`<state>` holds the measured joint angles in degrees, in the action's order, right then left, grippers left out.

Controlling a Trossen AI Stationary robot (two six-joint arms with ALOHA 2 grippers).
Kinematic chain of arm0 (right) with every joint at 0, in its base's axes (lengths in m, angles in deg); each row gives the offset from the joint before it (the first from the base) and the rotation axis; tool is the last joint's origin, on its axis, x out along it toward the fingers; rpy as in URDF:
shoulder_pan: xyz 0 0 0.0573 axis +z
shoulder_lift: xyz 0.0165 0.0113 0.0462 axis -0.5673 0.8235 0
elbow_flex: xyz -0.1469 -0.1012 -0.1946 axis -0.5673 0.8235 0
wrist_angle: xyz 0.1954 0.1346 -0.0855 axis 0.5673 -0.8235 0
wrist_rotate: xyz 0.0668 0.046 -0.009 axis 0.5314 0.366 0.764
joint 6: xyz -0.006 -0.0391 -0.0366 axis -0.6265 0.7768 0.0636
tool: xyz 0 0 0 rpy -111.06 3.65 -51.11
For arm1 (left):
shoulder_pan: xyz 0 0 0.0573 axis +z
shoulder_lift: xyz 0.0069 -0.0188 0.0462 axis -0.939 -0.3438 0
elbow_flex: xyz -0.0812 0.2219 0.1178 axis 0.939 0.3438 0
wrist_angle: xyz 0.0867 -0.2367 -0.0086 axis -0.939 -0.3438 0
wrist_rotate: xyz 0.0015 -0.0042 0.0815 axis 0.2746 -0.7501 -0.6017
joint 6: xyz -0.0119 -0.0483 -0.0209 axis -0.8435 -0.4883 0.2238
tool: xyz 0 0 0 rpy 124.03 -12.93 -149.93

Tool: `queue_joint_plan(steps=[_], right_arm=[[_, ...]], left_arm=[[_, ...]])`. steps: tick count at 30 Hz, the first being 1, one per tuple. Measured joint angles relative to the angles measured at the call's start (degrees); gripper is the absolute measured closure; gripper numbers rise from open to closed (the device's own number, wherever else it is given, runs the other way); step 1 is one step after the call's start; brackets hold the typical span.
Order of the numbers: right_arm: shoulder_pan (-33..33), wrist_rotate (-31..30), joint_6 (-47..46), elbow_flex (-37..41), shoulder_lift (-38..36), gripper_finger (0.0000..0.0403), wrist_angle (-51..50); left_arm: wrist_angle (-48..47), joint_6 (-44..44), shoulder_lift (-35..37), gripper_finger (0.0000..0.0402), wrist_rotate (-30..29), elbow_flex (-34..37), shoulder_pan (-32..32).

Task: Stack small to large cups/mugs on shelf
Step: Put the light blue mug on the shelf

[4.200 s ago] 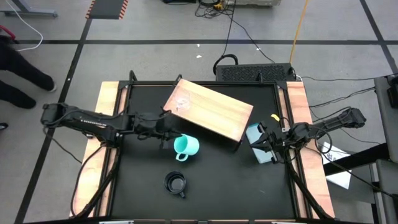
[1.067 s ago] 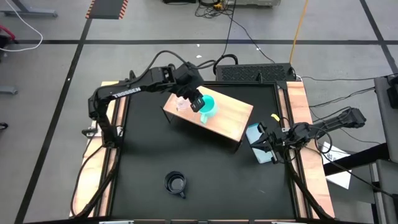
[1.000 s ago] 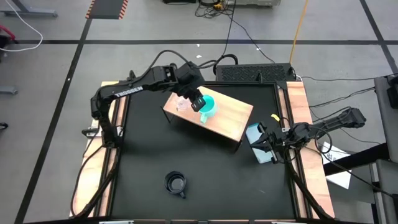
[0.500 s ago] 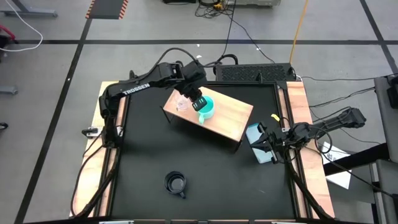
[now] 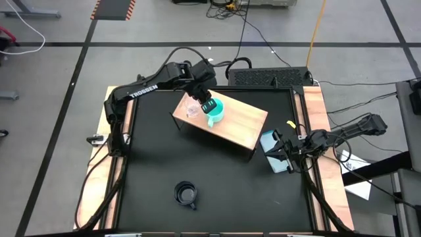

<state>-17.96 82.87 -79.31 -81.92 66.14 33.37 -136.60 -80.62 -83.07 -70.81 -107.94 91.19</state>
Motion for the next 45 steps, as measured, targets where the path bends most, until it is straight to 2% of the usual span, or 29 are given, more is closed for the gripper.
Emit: queue_joint_plan(steps=[27, 37, 45], right_arm=[[0.0, 0.0, 0.0, 0.0, 0.1, 0.0403, 0.0], [0.0, 0.0, 0.1, 0.0, 0.8, 0.0403, 0.0], [0.0, 0.0, 0.2, 0.0, 0.8, 0.0403, 0.0]], left_arm=[[2.1, 3.9, -3.5, 0.0401, 1.9, -0.2, -0.7], [1.7, 5.1, -3.4, 0.0401, -1.7, -0.1, -1.6], [-1.0, 6.8, -3.7, 0.0401, -4.0, -3.7, -3.4]])
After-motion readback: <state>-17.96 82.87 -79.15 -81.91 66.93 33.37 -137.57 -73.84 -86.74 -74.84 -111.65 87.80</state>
